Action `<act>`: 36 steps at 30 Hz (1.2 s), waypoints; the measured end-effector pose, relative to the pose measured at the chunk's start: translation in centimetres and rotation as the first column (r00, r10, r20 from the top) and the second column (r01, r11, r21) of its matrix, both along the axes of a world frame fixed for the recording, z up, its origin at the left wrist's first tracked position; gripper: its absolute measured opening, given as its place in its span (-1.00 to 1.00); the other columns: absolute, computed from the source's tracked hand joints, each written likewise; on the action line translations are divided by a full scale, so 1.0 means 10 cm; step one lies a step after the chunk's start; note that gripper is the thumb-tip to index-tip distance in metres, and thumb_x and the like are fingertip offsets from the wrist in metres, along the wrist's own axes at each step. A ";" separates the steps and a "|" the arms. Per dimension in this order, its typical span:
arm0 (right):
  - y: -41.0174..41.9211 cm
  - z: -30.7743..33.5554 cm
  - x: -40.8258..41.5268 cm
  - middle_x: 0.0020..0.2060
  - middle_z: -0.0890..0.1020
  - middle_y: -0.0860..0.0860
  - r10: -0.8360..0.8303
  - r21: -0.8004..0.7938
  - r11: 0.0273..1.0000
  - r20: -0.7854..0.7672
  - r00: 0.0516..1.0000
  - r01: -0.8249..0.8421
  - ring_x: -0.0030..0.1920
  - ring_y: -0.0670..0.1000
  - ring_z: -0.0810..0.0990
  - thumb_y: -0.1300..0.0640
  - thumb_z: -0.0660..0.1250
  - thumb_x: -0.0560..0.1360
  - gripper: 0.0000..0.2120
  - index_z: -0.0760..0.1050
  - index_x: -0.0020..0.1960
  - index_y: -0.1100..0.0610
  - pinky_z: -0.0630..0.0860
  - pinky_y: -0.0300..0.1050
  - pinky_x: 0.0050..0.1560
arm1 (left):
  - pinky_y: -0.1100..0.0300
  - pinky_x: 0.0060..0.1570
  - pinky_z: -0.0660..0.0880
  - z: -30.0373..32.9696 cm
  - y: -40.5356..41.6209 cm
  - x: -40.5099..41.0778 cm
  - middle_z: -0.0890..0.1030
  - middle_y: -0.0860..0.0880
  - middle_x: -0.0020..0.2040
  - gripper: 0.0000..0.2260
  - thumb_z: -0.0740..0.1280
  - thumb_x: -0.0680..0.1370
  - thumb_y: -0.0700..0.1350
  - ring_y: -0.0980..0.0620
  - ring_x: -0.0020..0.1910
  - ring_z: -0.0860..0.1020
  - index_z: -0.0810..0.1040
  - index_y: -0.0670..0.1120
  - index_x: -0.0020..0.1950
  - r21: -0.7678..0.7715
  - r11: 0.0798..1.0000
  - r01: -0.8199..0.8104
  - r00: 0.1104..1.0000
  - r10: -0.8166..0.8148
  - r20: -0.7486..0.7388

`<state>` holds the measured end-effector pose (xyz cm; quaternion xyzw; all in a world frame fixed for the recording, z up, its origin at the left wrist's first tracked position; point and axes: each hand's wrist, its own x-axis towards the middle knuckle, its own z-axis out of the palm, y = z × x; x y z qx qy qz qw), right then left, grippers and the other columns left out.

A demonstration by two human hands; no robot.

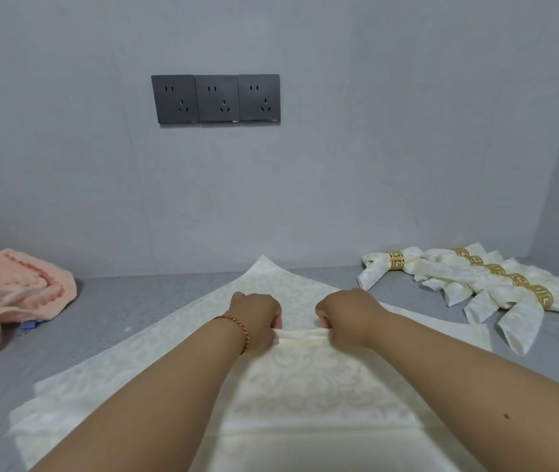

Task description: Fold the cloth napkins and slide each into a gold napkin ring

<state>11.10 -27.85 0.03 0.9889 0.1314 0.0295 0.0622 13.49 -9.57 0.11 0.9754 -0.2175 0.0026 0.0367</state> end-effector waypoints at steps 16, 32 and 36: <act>-0.02 0.12 -0.08 -0.15 0.56 -0.05 -0.041 0.068 0.996 -0.217 0.975 0.057 -0.08 0.01 0.53 0.04 0.42 0.45 -0.82 0.45 -0.22 0.04 0.45 -0.12 -0.03 | 0.08 0.21 0.28 -0.02 0.01 -0.10 0.57 0.10 -0.06 -0.91 0.42 0.48 -0.02 0.01 0.11 0.50 0.53 0.04 -0.14 0.074 0.997 -0.016 0.998 0.021 -0.059; 0.02 -0.05 -0.36 -0.35 0.37 -0.06 0.042 0.021 0.999 0.012 0.999 -0.042 -0.22 0.05 0.42 0.29 0.25 0.32 -0.76 0.23 -0.36 0.05 0.17 -0.18 -0.40 | 0.16 0.09 0.22 -0.05 0.02 -0.36 0.52 0.09 -0.09 -0.73 0.24 0.45 -0.35 0.00 0.14 0.42 0.55 0.03 -0.11 0.102 0.995 0.024 0.991 -0.037 0.130; 0.03 -0.04 -0.39 -0.21 0.56 0.06 0.066 0.020 0.998 -0.027 0.997 -0.065 -0.14 0.11 0.53 0.25 0.25 0.35 -0.89 0.37 -0.30 0.08 0.30 -0.15 -0.27 | 0.17 0.24 0.23 0.01 0.04 -0.49 0.57 0.05 0.08 -0.67 0.19 0.47 -0.37 -0.04 0.16 0.49 0.62 -0.05 0.06 0.153 0.987 0.047 0.996 -0.057 0.066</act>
